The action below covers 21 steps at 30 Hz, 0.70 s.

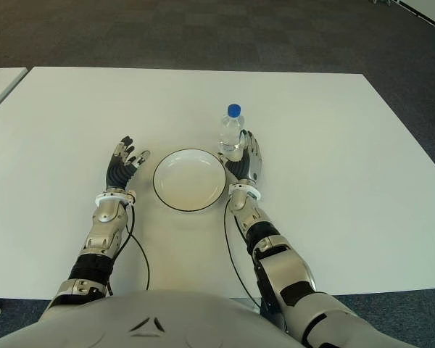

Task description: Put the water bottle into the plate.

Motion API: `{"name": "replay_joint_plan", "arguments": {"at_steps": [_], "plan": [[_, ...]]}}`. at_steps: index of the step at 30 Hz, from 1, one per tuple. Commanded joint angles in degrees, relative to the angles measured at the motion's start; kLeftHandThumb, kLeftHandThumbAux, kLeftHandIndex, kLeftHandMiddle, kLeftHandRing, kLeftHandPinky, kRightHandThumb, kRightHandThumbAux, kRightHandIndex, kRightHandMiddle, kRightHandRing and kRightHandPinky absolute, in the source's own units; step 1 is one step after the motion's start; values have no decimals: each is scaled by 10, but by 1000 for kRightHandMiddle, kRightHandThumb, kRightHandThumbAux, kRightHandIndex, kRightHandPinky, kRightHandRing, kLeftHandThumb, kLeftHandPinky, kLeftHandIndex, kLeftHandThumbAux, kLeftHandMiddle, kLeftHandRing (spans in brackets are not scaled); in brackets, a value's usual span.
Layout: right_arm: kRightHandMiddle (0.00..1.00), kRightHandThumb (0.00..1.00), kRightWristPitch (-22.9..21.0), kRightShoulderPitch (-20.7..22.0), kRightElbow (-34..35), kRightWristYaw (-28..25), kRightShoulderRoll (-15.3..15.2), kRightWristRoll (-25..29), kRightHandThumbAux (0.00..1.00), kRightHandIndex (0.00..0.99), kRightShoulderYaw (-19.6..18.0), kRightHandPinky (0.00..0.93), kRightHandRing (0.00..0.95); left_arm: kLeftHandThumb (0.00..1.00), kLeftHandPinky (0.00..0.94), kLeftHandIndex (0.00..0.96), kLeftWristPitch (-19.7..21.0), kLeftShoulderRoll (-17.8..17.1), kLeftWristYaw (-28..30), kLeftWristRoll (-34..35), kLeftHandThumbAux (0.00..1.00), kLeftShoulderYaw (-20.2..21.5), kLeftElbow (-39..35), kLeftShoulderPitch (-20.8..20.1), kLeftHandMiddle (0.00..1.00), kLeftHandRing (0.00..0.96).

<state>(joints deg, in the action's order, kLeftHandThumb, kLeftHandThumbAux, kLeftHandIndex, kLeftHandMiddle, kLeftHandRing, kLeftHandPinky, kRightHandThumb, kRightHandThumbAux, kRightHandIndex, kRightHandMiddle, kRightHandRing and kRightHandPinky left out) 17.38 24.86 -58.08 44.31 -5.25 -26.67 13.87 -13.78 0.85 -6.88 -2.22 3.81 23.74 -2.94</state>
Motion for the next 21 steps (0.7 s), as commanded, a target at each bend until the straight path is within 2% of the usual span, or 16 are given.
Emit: {"name": "replay_joint_plan", "arguments": {"at_steps": [1, 13, 21], "plan": [[19, 0, 0, -14, -12, -14, 4, 12, 732, 0, -8, 81, 34, 158, 59, 69, 1, -3, -5, -6, 674, -1, 11, -1, 73, 43], [19, 0, 13, -11, -20, -19, 10, 15, 733, 0, -23, 79, 33, 175, 59, 82, -3, -2, -7, -8, 682, -2, 14, -1, 82, 50], [24, 0, 9, 0, -29, -27, 13, 17, 741, 0, -28, 93, 40, 231, 93, 84, -29, 10, 1, 4, 725, -3, 20, 4, 86, 62]]}}
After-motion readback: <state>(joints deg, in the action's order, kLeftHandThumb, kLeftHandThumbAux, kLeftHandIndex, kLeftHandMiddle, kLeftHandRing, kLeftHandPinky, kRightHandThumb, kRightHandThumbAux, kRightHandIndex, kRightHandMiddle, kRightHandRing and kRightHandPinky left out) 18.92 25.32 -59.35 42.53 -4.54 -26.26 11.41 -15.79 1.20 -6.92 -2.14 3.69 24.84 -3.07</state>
